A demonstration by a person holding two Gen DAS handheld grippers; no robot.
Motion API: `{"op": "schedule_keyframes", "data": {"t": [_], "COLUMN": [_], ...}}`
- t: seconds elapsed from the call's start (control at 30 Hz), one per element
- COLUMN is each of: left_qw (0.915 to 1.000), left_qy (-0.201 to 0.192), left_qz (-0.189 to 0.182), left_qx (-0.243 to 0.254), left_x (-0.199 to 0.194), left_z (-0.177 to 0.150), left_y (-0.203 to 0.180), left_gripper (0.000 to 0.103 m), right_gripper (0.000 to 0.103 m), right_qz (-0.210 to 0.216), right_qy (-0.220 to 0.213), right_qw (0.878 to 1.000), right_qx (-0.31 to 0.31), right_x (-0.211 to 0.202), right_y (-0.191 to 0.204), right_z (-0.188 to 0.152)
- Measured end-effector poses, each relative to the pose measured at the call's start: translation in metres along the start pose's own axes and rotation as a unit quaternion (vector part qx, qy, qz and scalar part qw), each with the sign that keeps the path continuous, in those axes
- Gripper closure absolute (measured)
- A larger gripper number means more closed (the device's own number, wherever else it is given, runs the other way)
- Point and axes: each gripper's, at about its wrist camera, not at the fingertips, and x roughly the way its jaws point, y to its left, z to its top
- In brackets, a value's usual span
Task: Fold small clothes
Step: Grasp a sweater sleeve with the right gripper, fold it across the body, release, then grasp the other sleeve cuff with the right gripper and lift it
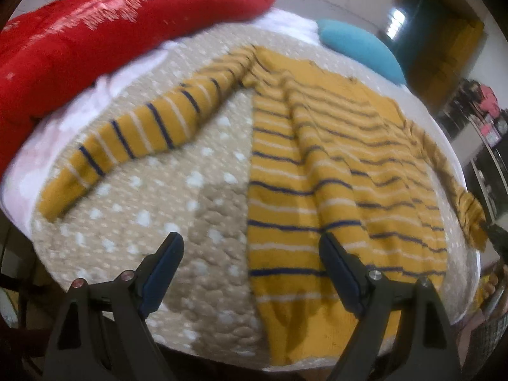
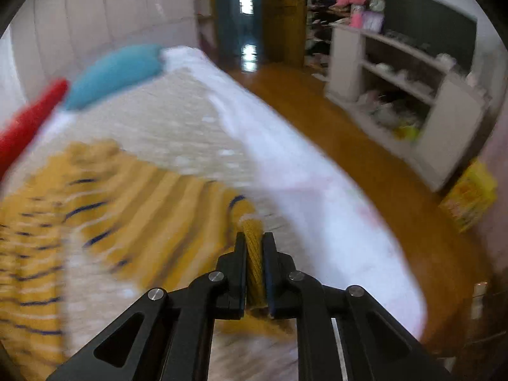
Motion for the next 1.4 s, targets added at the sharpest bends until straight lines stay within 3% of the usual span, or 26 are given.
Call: {"op": "schedule_keyframes", "data": {"t": [0.07, 0.13, 0.23, 0.27, 0.33, 0.4, 0.43, 0.47, 0.53, 0.63, 0.77, 0.87, 0.93, 0.97, 1.03, 1.1, 1.13, 1.23, 1.33, 1.4], "left_qw": [0.9996, 0.9992, 0.9996, 0.9995, 0.9987, 0.9985, 0.9989, 0.9994, 0.9997, 0.9998, 0.9993, 0.9988, 0.999, 0.9991, 0.9983, 0.9976, 0.9975, 0.9978, 0.9983, 0.9986], "left_qy": [0.021, 0.033, 0.022, 0.022, 0.026, 0.027, 0.028, 0.025, 0.012, 0.003, 0.019, 0.026, 0.004, -0.01, -0.036, -0.053, -0.056, -0.057, -0.051, -0.045], "left_qz": [-0.016, -0.02, -0.004, -0.008, -0.003, -0.002, -0.008, -0.005, 0.016, 0.018, 0.029, 0.006, 0.007, 0.018, 0.037, 0.037, 0.034, 0.031, 0.027, 0.022], "left_qx": [-0.003, -0.006, 0.017, 0.024, 0.044, 0.048, 0.036, 0.025, 0.016, -0.002, -0.013, -0.04, -0.043, -0.038, -0.029, -0.026, -0.025, -0.012, 0.003, 0.014], "left_x": [0.014, 0.024, 0.025, 0.025, 0.024, 0.022, 0.02, 0.017, 0.003, -0.018, -0.016, -0.012, -0.022, -0.029, -0.041, -0.051, -0.053, -0.056, -0.051, -0.047], "left_z": [-0.004, -0.008, -0.017, -0.02, -0.026, -0.025, -0.022, -0.02, -0.018, -0.022, -0.033, -0.037, -0.034, -0.034, -0.033, -0.03, -0.028, -0.027, -0.025, -0.023], "left_y": [-0.002, -0.003, -0.014, -0.019, -0.029, -0.03, -0.027, -0.021, -0.009, 0.011, 0.023, 0.037, 0.04, 0.039, 0.035, 0.032, 0.032, 0.023, 0.007, -0.006], "left_gripper": [0.017, 0.017, 0.018, 0.024, 0.075, 0.094, 0.095, 0.095, 0.095, 0.095, 0.096, 0.09, 0.08, 0.078, 0.061, 0.048, 0.047, 0.046, 0.043, 0.042], "right_gripper": [0.078, 0.075, 0.075, 0.075, 0.075, 0.075, 0.078, 0.088, 0.098, 0.099, 0.102, 0.101, 0.101, 0.101, 0.101, 0.095, 0.09, 0.086, 0.085, 0.08], "right_qz": [0.104, 0.208, 0.273, 0.281, 0.282, 0.266, 0.253, 0.248, 0.244, 0.255, 0.25, 0.242, 0.255, 0.245, 0.214, 0.167, 0.135, 0.093, 0.109, 0.125], "right_qy": [0.02, 0.078, 0.122, 0.128, 0.135, 0.133, 0.131, 0.13, 0.135, 0.142, 0.169, 0.182, 0.174, 0.162, 0.123, 0.089, 0.07, 0.04, 0.032, 0.038], "right_qw": [0.994, 0.974, 0.951, 0.948, 0.945, 0.947, 0.949, 0.949, 0.949, 0.947, 0.946, 0.947, 0.948, 0.953, 0.967, 0.981, 0.987, 0.995, 0.993, 0.991], "right_qx": [-0.017, -0.035, -0.073, -0.081, -0.101, -0.121, -0.134, -0.142, -0.148, -0.137, -0.123, -0.112, -0.08, -0.075, -0.064, -0.05, -0.046, -0.024, 0.015, 0.037], "right_x": [-0.012, -0.013, -0.014, -0.013, -0.013, -0.009, -0.009, -0.01, -0.012, -0.025, -0.033, -0.025, -0.026, -0.028, -0.033, -0.032, -0.03, -0.024, -0.018, -0.009], "right_y": [0.023, 0.06, 0.097, 0.108, 0.131, 0.145, 0.154, 0.159, 0.167, 0.161, 0.141, 0.131, 0.119, 0.114, 0.102, 0.084, 0.074, 0.05, 0.026, 0.019], "right_z": [-0.023, -0.057, -0.103, -0.111, -0.13, -0.14, -0.144, -0.144, -0.141, -0.133, -0.146, -0.162, -0.157, -0.152, -0.135, -0.118, -0.108, -0.089, -0.071, -0.061]}}
